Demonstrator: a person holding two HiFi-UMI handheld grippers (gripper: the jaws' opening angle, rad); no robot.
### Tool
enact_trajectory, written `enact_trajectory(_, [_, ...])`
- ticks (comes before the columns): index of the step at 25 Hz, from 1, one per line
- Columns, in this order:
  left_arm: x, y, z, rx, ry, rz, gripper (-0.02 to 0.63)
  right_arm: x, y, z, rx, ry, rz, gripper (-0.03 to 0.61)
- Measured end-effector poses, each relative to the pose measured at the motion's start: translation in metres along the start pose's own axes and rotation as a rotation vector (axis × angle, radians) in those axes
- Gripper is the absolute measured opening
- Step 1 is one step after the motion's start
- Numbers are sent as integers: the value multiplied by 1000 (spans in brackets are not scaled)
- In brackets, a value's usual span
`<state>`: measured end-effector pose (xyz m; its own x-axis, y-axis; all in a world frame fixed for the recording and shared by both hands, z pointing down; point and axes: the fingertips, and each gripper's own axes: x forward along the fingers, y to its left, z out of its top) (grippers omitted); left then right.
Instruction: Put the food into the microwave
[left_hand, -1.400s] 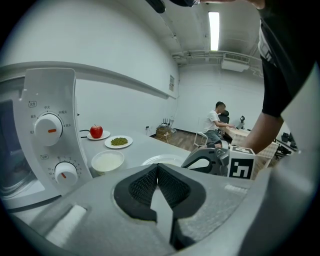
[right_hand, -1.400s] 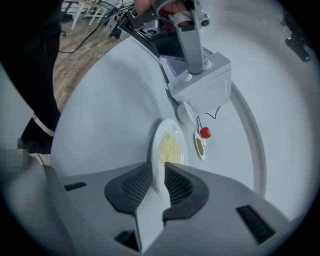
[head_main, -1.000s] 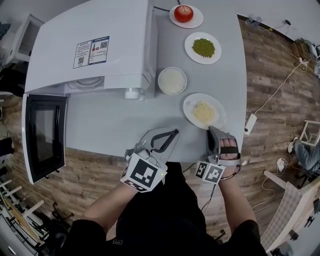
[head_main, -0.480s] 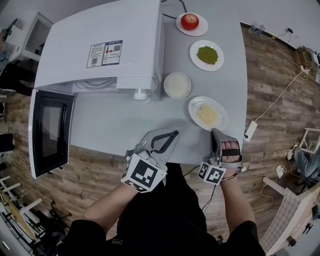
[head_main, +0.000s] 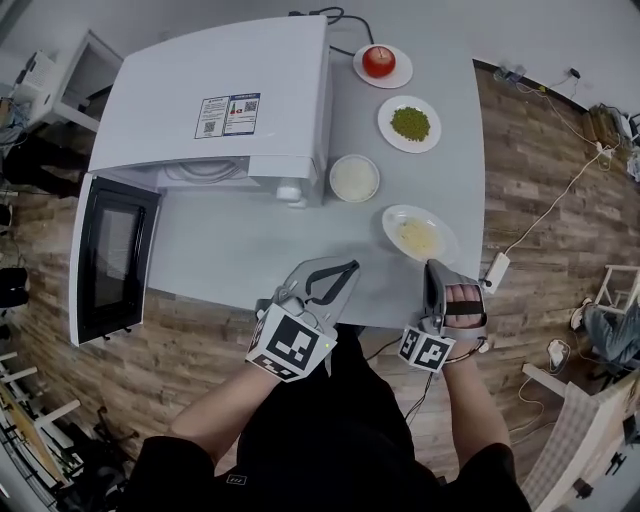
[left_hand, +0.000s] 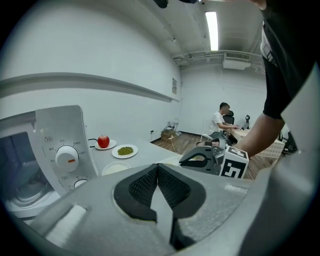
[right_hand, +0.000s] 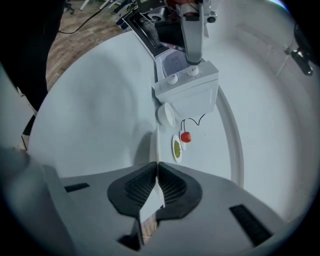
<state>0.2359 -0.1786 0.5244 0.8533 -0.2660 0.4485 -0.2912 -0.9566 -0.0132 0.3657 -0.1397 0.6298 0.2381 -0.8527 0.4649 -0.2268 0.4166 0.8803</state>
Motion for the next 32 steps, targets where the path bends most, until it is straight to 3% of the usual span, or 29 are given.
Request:
enact_trajectory(19, [-31,-26,44,24,-33,88,8,-60,-88,2,-62,-95,-197,25])
enact_trajectory(32, [-83,-13,78,85,-76,146,8,-109,-164,45,-67,-180,-345,26])
